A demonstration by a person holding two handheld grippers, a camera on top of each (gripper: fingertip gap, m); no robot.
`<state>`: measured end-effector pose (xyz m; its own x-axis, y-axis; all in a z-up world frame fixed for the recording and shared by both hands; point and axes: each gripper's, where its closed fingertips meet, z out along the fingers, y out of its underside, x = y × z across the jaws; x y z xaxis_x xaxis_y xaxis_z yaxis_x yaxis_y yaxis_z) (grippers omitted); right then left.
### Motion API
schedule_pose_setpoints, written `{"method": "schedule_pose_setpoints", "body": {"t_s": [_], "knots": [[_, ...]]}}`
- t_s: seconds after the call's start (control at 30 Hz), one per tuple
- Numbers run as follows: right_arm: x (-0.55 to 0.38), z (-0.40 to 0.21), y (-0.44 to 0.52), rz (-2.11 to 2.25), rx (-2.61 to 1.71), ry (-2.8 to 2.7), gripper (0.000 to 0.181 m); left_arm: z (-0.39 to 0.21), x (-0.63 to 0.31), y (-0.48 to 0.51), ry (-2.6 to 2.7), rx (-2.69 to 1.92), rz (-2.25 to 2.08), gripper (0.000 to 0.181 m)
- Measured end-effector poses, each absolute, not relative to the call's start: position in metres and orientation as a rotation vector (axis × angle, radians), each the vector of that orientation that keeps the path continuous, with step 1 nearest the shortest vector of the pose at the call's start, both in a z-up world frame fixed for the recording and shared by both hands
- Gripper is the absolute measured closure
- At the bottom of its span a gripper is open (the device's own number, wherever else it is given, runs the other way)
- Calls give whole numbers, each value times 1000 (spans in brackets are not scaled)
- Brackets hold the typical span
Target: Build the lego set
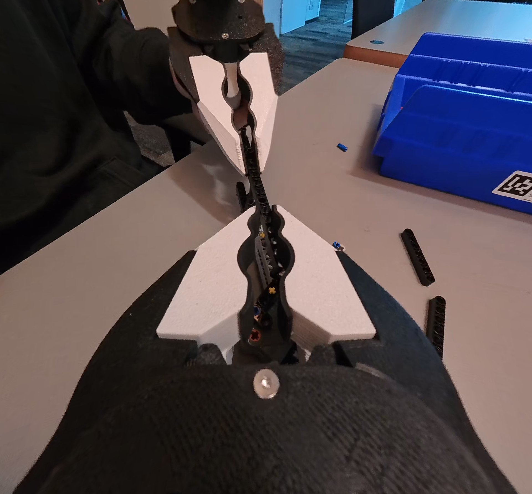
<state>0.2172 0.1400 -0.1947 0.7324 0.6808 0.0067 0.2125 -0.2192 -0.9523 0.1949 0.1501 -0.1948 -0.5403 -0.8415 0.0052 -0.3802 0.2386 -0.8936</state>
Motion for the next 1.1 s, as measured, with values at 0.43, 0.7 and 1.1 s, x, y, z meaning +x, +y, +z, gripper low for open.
{"method": "schedule_pose_setpoints", "body": {"t_s": [0.43, 0.7, 1.1], "knots": [[216, -192, 145, 462, -1760, -692, 176, -202, 192, 153, 1879, -1248, -1366, 176], [215, -193, 146, 452, -1767, -684, 176, -201, 192, 155, 1893, -1352, -1575, 176], [209, -193, 138, 468, -1767, -713, 176, -203, 186, 147, 2004, -1189, -1376, 176]]}}
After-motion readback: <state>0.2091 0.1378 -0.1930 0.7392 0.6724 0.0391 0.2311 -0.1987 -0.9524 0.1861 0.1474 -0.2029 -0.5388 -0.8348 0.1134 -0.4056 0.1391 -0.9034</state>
